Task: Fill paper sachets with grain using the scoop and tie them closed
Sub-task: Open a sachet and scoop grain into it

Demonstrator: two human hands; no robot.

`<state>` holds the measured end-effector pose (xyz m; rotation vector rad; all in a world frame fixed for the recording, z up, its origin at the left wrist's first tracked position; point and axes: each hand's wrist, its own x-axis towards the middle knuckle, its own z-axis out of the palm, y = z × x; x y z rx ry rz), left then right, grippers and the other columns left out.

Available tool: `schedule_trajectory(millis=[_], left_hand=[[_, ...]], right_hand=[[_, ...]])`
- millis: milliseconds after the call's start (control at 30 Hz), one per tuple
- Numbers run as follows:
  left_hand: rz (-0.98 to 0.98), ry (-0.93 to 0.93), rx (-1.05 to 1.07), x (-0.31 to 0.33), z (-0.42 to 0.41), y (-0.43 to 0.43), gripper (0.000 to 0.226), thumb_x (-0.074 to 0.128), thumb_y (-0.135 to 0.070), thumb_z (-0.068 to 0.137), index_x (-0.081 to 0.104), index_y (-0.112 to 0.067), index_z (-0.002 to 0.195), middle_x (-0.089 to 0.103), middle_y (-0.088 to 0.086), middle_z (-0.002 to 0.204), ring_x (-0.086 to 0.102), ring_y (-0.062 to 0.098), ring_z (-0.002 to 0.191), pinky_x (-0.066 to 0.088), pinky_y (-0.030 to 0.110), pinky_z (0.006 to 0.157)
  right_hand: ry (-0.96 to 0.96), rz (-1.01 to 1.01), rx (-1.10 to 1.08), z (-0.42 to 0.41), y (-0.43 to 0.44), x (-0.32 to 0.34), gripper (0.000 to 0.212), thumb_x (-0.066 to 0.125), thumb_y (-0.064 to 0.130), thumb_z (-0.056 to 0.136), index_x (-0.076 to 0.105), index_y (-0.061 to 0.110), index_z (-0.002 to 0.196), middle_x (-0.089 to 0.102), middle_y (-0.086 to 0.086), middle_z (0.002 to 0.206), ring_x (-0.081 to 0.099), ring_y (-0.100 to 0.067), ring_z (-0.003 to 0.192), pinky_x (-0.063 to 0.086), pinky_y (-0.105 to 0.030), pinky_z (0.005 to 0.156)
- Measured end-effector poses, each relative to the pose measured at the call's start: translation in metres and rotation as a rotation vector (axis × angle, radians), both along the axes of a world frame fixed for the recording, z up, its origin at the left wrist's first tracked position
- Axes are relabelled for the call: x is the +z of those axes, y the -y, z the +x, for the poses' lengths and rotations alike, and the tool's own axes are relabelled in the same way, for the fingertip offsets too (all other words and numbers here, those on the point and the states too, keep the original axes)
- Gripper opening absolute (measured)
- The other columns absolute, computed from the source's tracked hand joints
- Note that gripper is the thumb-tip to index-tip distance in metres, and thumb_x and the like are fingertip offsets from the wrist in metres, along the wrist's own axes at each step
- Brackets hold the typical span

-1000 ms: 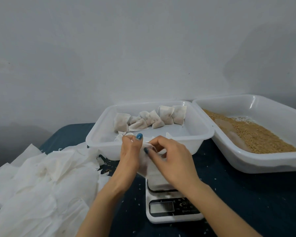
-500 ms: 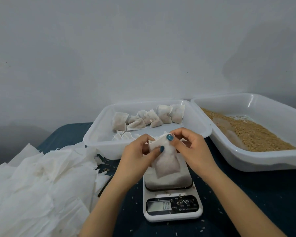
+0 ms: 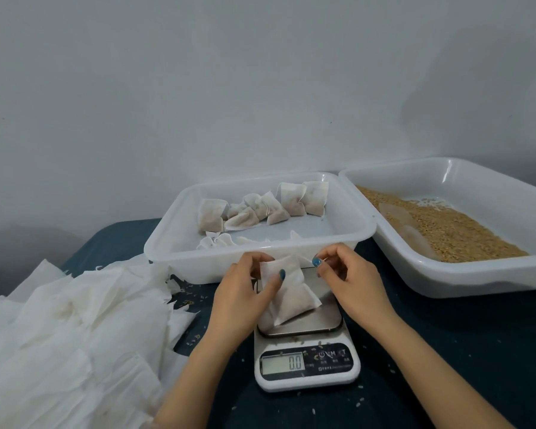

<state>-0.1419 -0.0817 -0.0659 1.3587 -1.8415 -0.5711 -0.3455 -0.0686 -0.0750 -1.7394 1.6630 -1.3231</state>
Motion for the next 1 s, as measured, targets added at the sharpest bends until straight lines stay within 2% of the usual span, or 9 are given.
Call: schedule_trajectory(millis=[133,367,800,900,1000], left_hand=[[-0.037,0.046,0.017,-0.0032,0.0035,0.0001,0.033,0.06,-0.048,0.091,0.053,-0.038,0.122,0.053,-0.033,0.106,0.053,-0.002,0.102,0.038,0.01,0.077],[-0.074,0.07,0.008,-0.0038,0.0067,0.0006,0.034,0.057,-0.043,0.096,0.055,-0.035,0.129,0.059,-0.022,0.123,0.052,0.005,0.115,0.041,0.024,0.092],[-0.06,0.077,0.047,-0.0034,0.0078,0.0009,0.034,0.056,-0.043,0.096,0.056,-0.032,0.128,0.061,-0.019,0.122,0.053,0.005,0.112,0.044,0.026,0.091],[-0.014,0.073,0.065,-0.0036,0.0082,0.0035,0.035,0.054,-0.045,0.096,0.056,-0.03,0.128,0.059,-0.022,0.117,0.052,0.004,0.113,0.043,0.025,0.09],[0.05,0.033,0.055,-0.0013,0.0049,0.0058,0.03,0.055,-0.046,0.096,0.056,-0.031,0.122,0.062,-0.018,0.113,0.055,0.006,0.111,0.047,0.027,0.09]], right_hand=[[-0.055,-0.004,-0.015,0.001,-0.0012,-0.0023,0.018,0.068,0.028,0.089,0.056,0.041,0.084,0.062,0.016,0.079,0.057,0.003,0.077,0.042,-0.017,0.063],[-0.092,-0.023,-0.014,0.0013,-0.0016,-0.0024,0.019,0.071,0.029,0.087,0.056,0.04,0.081,0.063,0.018,0.078,0.058,0.002,0.077,0.045,-0.019,0.064],[-0.071,-0.029,-0.022,0.001,-0.0034,0.0005,0.017,0.071,0.031,0.087,0.057,0.038,0.08,0.063,0.018,0.075,0.058,0.001,0.076,0.043,-0.017,0.062],[-0.045,-0.031,-0.018,0.0014,-0.0026,0.0012,0.017,0.071,0.03,0.087,0.058,0.038,0.08,0.063,0.021,0.079,0.058,-0.001,0.074,0.043,-0.016,0.062],[0.017,-0.035,-0.007,0.003,-0.0027,0.0024,0.016,0.07,0.027,0.087,0.06,0.037,0.082,0.062,0.024,0.084,0.059,-0.001,0.075,0.043,-0.013,0.061]])
